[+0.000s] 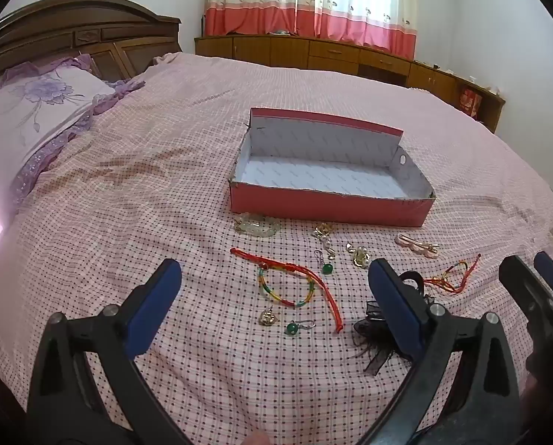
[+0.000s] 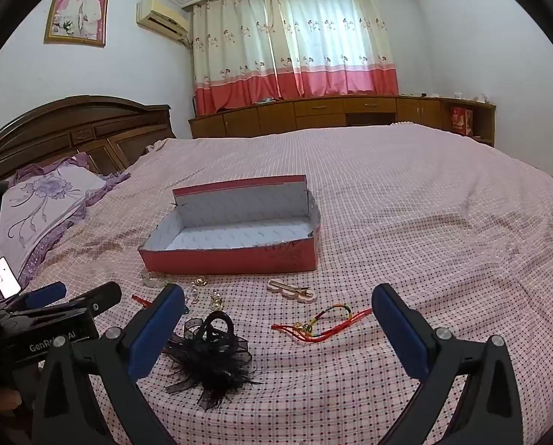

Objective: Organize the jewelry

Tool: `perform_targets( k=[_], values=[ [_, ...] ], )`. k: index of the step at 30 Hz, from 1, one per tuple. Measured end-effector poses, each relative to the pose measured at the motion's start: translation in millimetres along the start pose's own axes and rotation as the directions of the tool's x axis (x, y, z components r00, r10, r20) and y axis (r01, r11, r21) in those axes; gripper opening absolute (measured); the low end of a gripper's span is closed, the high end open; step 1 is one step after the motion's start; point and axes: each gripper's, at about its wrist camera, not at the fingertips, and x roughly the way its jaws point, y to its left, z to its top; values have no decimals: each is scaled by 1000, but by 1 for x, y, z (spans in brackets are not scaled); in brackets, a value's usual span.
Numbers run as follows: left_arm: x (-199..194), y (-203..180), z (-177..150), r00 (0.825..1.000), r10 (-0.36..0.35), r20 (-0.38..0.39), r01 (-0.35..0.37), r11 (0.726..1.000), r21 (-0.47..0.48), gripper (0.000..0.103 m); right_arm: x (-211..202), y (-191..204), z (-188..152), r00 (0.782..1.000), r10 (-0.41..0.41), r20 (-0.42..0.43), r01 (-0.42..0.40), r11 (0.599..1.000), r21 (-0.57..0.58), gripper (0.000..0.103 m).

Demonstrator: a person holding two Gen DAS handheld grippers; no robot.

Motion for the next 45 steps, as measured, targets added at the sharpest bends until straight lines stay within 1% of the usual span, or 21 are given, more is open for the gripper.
perform_targets(
  k=[1, 3, 4, 15, 45],
  values=[
    [1, -1, 1, 1000, 8, -12, -8, 1000, 6, 94, 0, 0, 0, 1000, -4, -3, 4, 1000, -5, 103],
    [1, -1, 1, 1000, 14, -11, -14, 1000, 8, 94, 0, 1, 0, 1000, -3, -4, 3, 1000, -4, 103],
    [1, 0, 1, 1000, 4, -8, -4, 1000, 3, 94, 0, 1, 0, 1000, -3, -3, 3, 1000, -4, 103],
    [0, -6, 0, 1000, 0, -9, 0, 1000, 16, 94, 0, 1, 0, 1000, -3, -4, 3, 1000, -3, 103],
    [-3, -2, 3, 1000, 1, 6, -2, 1000, 14, 94, 0, 3, 0, 1000, -2, 0, 2, 1000, -5, 103]
  ],
)
